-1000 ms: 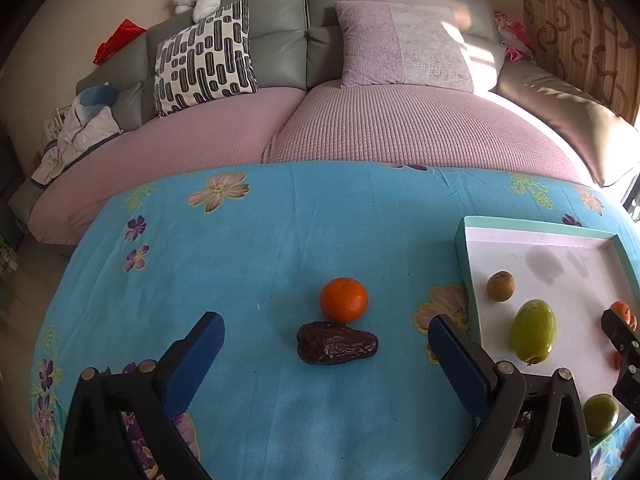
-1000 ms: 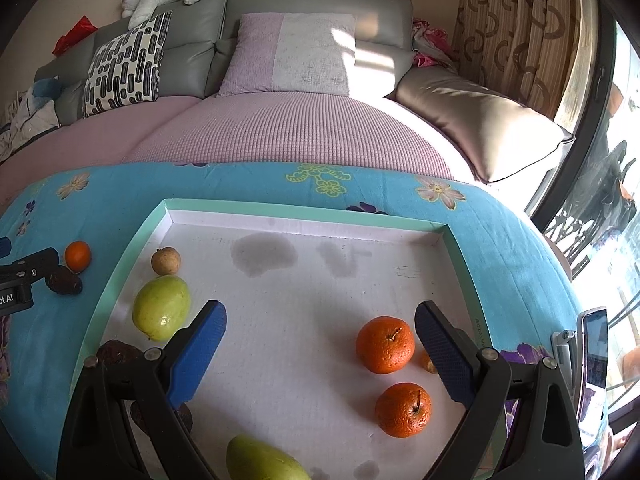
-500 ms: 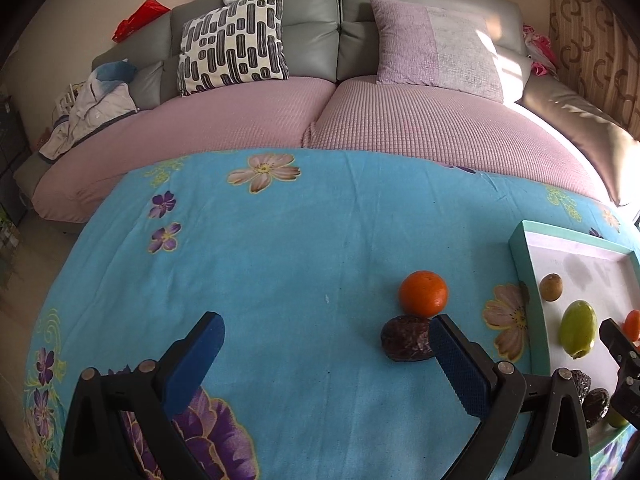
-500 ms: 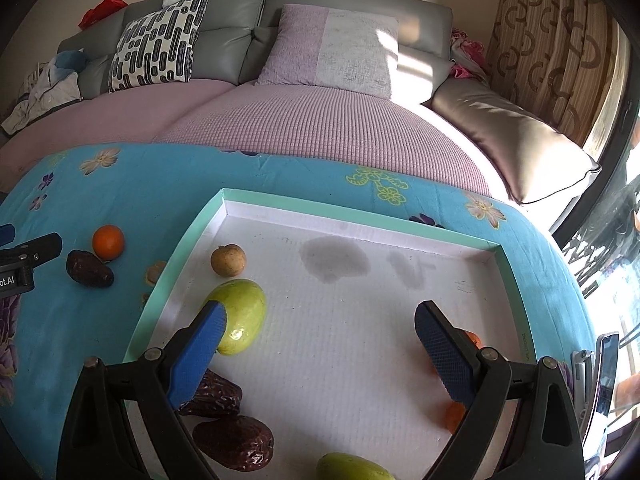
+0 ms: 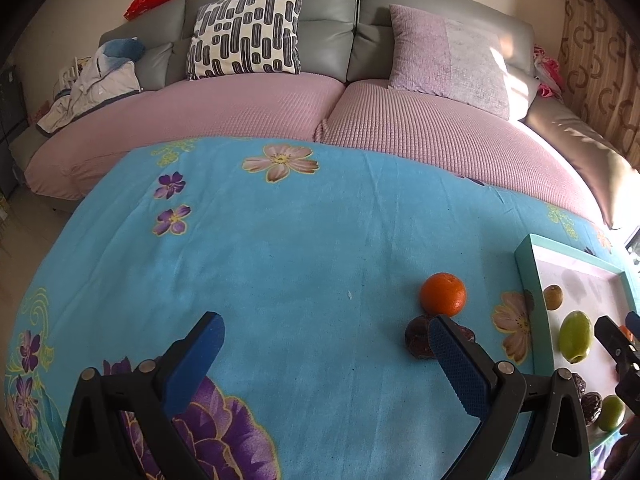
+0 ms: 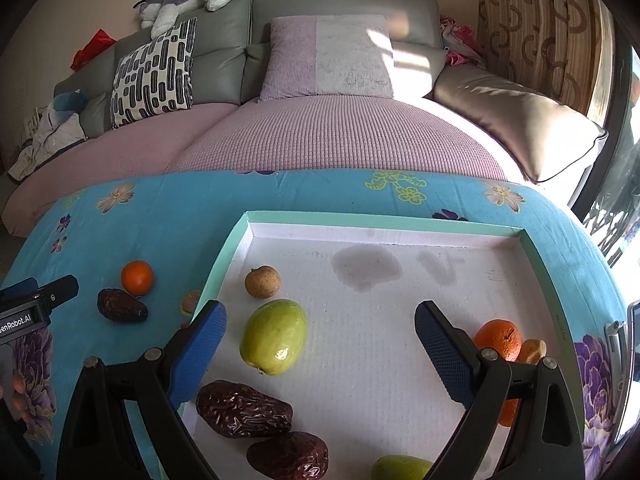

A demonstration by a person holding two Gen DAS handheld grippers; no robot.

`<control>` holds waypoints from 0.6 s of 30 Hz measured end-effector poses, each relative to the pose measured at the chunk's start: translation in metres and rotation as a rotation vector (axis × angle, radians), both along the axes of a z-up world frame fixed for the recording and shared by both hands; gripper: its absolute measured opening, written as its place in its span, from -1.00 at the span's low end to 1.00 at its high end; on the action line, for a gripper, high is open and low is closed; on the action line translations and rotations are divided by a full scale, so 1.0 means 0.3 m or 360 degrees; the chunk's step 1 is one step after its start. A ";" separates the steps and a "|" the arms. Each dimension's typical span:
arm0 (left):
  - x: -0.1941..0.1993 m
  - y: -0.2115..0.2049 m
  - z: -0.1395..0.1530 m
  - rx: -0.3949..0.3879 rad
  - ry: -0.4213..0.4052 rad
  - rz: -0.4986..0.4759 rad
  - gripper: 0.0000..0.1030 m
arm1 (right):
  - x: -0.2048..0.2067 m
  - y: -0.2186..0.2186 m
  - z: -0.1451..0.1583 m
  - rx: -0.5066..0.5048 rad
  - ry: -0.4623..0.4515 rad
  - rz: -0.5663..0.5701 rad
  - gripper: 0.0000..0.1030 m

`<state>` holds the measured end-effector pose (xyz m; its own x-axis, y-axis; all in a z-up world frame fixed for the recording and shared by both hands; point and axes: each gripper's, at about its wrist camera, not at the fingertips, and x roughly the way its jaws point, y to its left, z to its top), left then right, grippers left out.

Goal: Organize fruits
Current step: 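Withdraw both tools from the tray toward the last orange and date, then grasp the dark date with the left tool while the right tool grasps the orange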

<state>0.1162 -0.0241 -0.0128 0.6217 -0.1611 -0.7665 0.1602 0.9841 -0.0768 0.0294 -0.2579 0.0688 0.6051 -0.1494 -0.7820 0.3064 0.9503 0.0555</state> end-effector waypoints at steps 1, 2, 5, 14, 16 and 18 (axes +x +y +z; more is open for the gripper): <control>0.001 -0.002 -0.001 -0.0014 0.0004 -0.0013 1.00 | 0.002 0.001 -0.001 -0.0002 0.0003 -0.0002 0.85; 0.002 -0.006 -0.005 -0.0025 0.0012 -0.0027 1.00 | 0.002 0.004 -0.002 -0.0004 0.0006 -0.0003 0.85; 0.007 -0.020 -0.022 -0.0022 0.0049 -0.0038 1.00 | 0.007 0.013 -0.006 0.0018 0.0006 0.0006 0.85; 0.000 -0.078 -0.043 -0.0194 0.0144 -0.0205 0.71 | 0.009 0.040 -0.003 0.0001 -0.0001 0.0029 0.85; 0.002 -0.095 -0.054 -0.0225 0.0176 -0.0237 0.64 | 0.006 0.035 -0.003 0.0001 -0.0002 0.0020 0.85; 0.004 -0.110 -0.060 -0.0268 0.0197 -0.0279 0.50 | 0.005 0.028 -0.006 0.0011 0.0001 0.0016 0.85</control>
